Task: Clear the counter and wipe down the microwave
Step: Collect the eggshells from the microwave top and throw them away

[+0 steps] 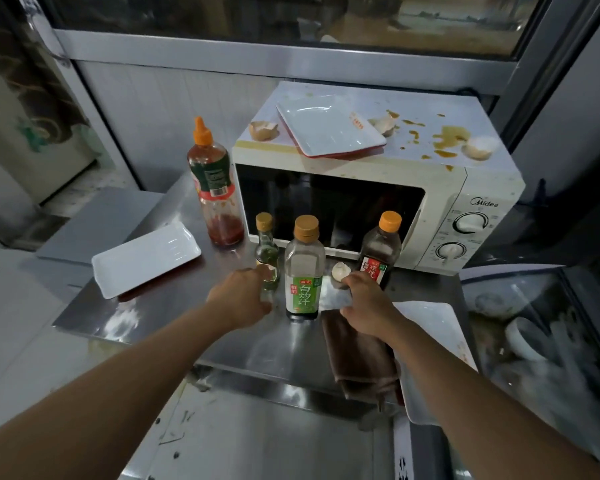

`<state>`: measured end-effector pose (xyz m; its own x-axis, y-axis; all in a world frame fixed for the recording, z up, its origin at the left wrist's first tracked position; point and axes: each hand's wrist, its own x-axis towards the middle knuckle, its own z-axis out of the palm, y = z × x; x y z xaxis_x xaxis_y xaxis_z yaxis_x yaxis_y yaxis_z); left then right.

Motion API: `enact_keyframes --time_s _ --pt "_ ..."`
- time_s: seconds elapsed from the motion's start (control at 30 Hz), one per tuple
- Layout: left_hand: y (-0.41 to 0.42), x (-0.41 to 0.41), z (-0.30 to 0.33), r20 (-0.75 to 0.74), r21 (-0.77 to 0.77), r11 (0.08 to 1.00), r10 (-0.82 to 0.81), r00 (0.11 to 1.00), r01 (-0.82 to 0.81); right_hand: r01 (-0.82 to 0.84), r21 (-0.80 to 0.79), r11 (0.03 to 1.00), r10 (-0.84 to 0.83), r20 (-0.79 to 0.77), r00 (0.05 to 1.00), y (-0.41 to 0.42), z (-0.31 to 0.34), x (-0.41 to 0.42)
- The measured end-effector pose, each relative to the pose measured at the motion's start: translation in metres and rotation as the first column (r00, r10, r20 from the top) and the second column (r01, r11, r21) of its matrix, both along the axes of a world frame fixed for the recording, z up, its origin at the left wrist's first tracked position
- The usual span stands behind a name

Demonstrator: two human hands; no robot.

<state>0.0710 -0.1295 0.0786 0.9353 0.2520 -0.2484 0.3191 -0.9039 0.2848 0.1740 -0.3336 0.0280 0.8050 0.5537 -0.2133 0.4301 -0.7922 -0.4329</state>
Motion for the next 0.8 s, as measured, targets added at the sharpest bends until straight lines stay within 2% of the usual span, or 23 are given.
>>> enact_keyframes --time_s 0.33,0.53,0.8 --pt "0.002 0.006 -0.014 0.018 -0.054 0.998 0.020 1.000 -0.019 0.022 -0.010 1.000 -0.022 0.026 0.999 0.005 -0.010 0.004" --pt "-0.015 0.020 -0.012 0.149 -0.305 0.938 0.215 0.965 -0.162 -0.025 0.020 0.999 0.025 0.014 1.000 0.003 -0.016 0.017" --pt "-0.031 0.041 -0.017 0.235 -0.408 0.888 0.325 0.916 -0.211 -0.114 0.059 0.992 0.114 0.007 0.994 0.000 -0.022 0.035"
